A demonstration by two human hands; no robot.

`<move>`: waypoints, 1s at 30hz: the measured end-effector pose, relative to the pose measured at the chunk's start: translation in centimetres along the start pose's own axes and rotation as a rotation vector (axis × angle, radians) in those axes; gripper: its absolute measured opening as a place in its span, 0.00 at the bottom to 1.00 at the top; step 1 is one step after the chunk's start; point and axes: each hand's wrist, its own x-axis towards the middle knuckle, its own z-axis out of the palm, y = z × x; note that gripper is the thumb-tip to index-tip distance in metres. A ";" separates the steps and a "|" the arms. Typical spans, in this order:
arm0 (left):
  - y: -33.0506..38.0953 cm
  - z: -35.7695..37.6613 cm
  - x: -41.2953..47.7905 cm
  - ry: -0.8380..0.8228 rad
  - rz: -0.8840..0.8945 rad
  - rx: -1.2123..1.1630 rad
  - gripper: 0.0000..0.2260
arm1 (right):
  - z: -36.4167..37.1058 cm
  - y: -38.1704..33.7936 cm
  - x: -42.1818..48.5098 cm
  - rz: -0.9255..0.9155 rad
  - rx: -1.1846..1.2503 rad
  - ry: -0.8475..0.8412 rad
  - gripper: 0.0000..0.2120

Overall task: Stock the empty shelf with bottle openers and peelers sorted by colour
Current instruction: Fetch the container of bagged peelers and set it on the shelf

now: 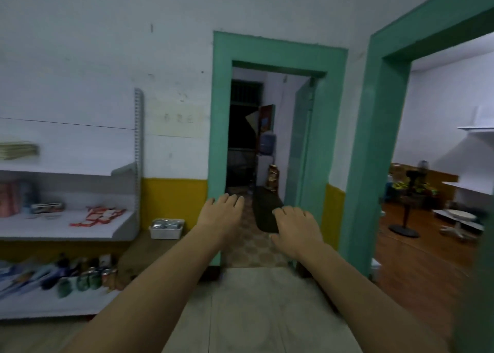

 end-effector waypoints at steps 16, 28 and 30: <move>-13.0 8.2 14.6 -0.067 -0.362 0.111 0.32 | 7.5 -3.9 28.0 -0.410 0.101 0.090 0.29; -34.4 17.4 28.4 -0.044 -0.370 0.146 0.33 | 13.6 -14.8 51.4 -0.399 0.112 0.179 0.31; -37.2 19.0 30.3 -0.056 -0.362 0.139 0.33 | 15.1 -16.1 54.3 -0.386 0.106 0.146 0.30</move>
